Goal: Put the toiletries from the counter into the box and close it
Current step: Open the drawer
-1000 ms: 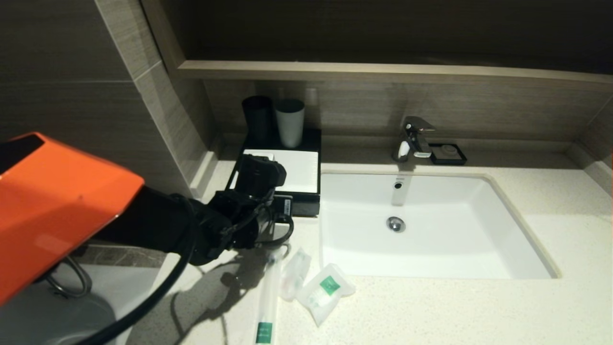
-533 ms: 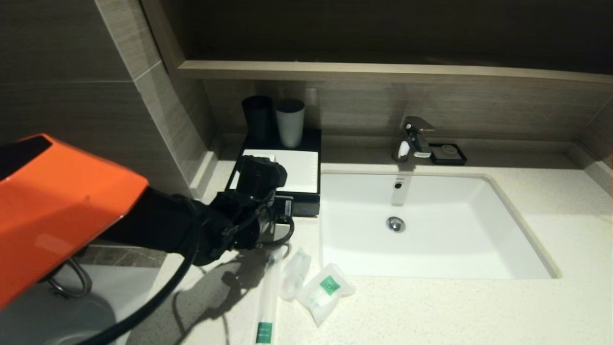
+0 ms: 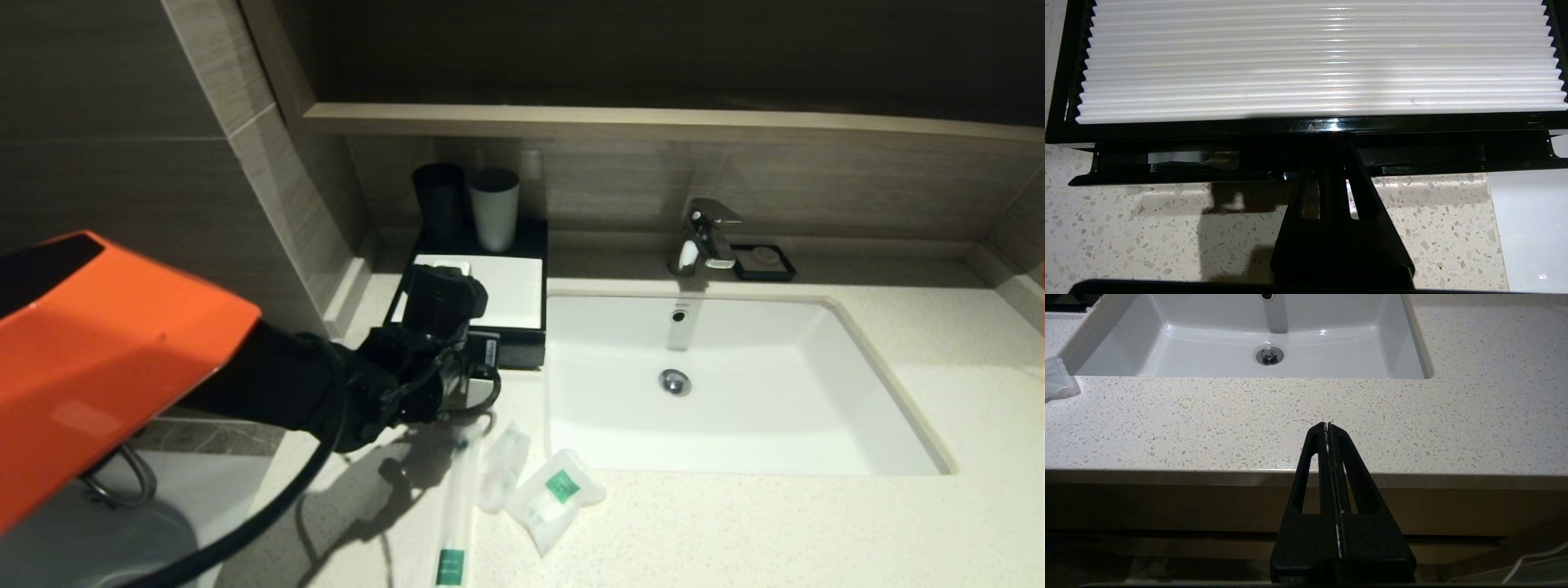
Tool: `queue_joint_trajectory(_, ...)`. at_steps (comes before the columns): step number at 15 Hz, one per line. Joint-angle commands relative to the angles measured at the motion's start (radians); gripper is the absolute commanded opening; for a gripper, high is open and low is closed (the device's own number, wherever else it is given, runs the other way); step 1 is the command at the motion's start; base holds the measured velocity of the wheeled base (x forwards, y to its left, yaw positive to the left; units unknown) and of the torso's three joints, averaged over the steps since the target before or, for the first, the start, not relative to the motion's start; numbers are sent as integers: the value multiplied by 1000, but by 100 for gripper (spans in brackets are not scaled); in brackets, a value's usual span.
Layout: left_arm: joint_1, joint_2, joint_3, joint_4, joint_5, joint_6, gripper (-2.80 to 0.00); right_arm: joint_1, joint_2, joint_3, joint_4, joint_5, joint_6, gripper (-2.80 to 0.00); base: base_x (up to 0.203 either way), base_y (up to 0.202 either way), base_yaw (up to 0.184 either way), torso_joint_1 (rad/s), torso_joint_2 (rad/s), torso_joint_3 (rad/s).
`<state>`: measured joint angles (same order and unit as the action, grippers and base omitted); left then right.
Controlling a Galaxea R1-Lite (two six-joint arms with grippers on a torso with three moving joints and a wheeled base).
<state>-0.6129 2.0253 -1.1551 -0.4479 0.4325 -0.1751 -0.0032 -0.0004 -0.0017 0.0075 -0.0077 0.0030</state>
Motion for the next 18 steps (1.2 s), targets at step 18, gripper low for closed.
queue_joint_trajectory(18,1,-18,24,61,3,15,-280,0,0,0,0,0,0,-280,0,0,0,0,0,0)
